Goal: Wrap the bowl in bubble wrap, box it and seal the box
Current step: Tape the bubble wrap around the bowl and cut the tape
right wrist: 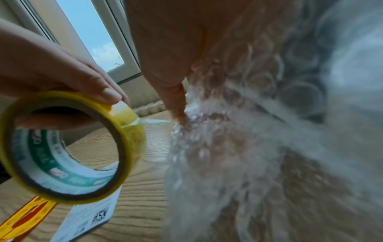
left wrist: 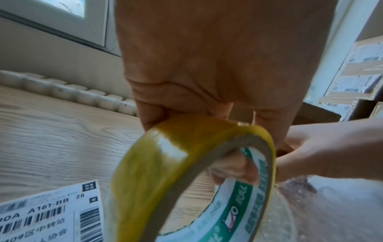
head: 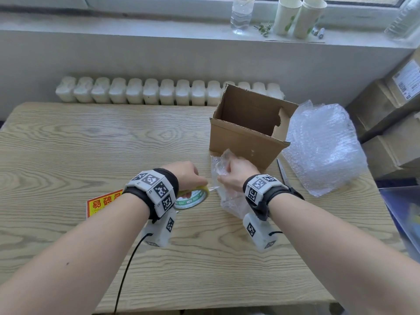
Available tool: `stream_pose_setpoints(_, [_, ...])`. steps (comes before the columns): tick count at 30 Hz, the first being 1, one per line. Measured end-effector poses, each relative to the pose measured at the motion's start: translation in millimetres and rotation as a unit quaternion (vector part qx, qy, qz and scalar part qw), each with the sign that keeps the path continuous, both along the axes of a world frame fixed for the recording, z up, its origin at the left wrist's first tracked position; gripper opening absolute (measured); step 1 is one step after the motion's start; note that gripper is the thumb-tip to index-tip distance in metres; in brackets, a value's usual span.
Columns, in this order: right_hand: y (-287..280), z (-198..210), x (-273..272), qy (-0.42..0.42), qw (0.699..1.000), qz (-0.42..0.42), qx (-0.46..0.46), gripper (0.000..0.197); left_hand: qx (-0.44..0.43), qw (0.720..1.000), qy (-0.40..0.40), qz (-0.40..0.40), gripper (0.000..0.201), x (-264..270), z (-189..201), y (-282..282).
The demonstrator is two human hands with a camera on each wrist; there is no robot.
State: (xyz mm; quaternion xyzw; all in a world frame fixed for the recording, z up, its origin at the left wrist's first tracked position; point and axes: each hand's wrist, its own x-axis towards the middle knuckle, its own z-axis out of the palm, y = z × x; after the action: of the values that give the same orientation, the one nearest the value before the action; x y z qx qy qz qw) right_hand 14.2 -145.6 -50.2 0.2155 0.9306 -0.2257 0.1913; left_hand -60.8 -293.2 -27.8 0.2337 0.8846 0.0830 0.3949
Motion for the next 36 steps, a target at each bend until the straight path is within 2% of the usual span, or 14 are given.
stream_pose_setpoints(3, [2.9, 0.3, -0.9, -0.006, 1.0, 0.005, -0.004, 0.053, 0.021, 1.0, 0.019, -0.006, 0.025, 0.7, 2.4, -0.1])
stream_pose_setpoints(7, [13.2, -0.9, 4.2, -0.013, 0.999, -0.016, -0.029, 0.056, 0.033, 0.998, -0.05, 0.002, 0.026, 6.0, -0.1, 10.4])
stream_pose_setpoints(12, [28.6, -0.1, 11.2, -0.009, 0.997, -0.037, -0.06, 0.048, 0.033, 0.998, -0.049, -0.008, 0.028, 12.1, -3.8, 28.1])
stream_pose_setpoints(15, [38.2, -1.3, 16.7, -0.009, 0.996, -0.039, -0.075, 0.037, 0.048, 0.995, -0.09, 0.004, 0.028, 12.2, -2.2, 39.6])
stream_pose_setpoints(18, [47.9, -3.8, 17.3, -0.012, 0.995, -0.027, -0.095, 0.039, 0.044, 0.993, -0.11, 0.007, 0.028, 12.0, 2.1, 47.7])
stream_pose_setpoints(23, [56.8, -7.4, 11.0, -0.005, 0.99, -0.027, -0.139, 0.034, 0.037, 0.994, -0.102, 0.002, 0.024, 13.8, 10.8, 53.9])
stream_pose_setpoints(27, [64.2, -14.9, 11.3, 0.042, 0.984, -0.058, -0.162, 0.023, 0.065, 0.991, -0.106, 0.05, 0.023, 14.0, 5.6, 59.9])
stream_pose_setpoints(30, [73.8, -17.0, 14.2, 0.044, 0.982, -0.066, -0.173, 0.019, 0.079, 0.988, -0.112, 0.068, 0.021, 15.2, 0.1, 69.4])
stream_pose_setpoints(36, [86.7, -23.9, 18.5, 0.019, 0.978, -0.087, -0.189, 0.029, 0.056, 0.993, -0.087, 0.052, 0.023, 12.8, -2.6, 89.2])
